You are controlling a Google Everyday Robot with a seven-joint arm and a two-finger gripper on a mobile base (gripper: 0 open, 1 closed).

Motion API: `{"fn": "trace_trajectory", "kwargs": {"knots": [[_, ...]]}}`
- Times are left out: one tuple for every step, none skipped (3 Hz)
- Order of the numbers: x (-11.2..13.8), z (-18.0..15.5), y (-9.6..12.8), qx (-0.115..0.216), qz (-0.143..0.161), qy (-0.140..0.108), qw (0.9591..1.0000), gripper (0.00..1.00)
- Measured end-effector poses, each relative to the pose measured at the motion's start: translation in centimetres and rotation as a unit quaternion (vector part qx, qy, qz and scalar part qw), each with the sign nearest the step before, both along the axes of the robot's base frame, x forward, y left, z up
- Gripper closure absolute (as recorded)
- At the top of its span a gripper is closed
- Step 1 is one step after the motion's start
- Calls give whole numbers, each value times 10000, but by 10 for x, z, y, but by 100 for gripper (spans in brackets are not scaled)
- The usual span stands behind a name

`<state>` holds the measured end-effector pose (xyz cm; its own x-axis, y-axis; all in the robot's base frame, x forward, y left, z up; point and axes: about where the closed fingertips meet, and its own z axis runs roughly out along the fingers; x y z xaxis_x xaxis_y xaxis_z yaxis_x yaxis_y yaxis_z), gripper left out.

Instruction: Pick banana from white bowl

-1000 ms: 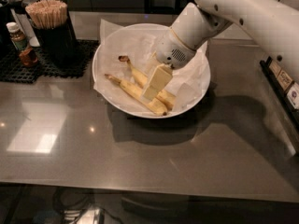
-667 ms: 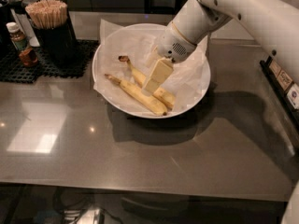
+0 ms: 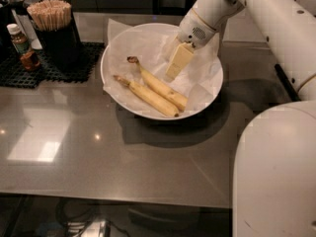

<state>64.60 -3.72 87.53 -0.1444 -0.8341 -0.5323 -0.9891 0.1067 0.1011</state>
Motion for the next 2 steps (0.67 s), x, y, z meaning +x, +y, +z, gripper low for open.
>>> {"fn": "trace_trajectory", "kwargs": {"knots": [[14,28,-8,163,-247,-257,9992,16],[-5,48,-17,169,-431,-432,9980,11]]}}
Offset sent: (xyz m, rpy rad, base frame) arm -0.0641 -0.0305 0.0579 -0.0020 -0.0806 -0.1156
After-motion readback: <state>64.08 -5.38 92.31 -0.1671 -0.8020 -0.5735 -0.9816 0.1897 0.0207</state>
